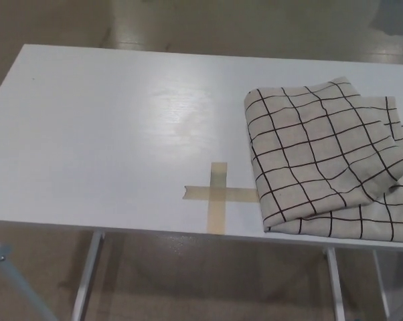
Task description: Use the left hand to fold a white towel with checkered patterns in half.
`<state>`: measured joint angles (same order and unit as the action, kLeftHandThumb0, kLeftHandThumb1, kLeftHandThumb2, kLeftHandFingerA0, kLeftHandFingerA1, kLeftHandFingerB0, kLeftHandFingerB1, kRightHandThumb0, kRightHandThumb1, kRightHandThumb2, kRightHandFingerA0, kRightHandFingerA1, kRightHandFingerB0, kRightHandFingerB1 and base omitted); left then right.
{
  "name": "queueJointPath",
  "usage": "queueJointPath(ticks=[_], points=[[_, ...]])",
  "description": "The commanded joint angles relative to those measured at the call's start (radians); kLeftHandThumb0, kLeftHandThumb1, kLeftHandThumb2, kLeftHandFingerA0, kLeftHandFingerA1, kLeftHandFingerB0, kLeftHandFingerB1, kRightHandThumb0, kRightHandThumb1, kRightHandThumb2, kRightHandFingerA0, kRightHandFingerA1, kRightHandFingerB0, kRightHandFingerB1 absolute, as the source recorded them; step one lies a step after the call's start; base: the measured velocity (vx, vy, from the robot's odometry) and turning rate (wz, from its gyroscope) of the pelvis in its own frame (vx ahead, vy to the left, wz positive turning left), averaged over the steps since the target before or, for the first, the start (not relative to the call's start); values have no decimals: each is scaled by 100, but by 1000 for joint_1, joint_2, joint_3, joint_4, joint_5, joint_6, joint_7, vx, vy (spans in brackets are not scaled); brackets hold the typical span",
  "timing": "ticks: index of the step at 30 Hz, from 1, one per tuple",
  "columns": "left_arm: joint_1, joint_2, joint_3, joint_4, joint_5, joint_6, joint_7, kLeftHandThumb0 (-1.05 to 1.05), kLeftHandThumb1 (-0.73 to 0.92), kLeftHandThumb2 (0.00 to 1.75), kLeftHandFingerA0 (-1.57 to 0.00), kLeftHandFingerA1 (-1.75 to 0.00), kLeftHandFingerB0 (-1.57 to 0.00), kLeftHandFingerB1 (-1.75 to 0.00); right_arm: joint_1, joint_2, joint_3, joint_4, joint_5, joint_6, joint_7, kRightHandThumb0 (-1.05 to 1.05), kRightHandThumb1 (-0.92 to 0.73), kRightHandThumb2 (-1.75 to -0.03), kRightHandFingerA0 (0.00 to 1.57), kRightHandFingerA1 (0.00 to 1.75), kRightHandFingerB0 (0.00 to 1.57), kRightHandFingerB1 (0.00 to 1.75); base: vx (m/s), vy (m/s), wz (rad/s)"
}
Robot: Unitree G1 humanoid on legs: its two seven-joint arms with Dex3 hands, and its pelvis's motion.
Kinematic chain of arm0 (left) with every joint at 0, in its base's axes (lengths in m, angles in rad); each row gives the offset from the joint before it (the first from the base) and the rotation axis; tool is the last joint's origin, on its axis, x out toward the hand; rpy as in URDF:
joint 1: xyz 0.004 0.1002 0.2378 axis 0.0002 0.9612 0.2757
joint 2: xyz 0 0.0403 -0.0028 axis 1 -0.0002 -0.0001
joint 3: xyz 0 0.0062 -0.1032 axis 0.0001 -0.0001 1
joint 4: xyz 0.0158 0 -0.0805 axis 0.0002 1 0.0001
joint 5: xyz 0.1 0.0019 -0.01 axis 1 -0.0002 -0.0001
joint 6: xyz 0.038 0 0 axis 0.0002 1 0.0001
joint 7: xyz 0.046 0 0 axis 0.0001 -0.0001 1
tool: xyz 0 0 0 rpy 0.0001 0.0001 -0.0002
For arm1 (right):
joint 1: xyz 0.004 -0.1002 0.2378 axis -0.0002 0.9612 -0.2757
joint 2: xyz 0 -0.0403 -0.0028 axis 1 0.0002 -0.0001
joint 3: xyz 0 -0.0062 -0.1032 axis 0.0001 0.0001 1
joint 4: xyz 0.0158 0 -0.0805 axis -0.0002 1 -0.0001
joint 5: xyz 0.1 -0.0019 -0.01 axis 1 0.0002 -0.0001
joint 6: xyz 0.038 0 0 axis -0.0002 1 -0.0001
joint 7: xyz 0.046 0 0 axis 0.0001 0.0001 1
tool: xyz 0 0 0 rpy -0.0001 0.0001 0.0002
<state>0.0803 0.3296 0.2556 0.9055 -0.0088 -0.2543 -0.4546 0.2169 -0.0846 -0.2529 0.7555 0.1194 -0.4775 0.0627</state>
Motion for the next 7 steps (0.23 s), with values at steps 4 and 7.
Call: queueJointPath(ticks=[4, 7], points=[[-25, -23, -11, 137, 24, -149, 188, -66, 34, 71, -65, -50, -59, -48, 20, -15, 0, 23, -19, -46, -17, -41, -60, -58, 50, 76, 54, 52, 0, 0, 0], [-27, -27, -6, 139, 13, -164, 200, -65, 34, 71, -65, -51, -57, -47, 19, -16, 3, 26, -25, -49, -23, -41, -60, -58, 51, 75, 53, 51, 0, 0, 0]])
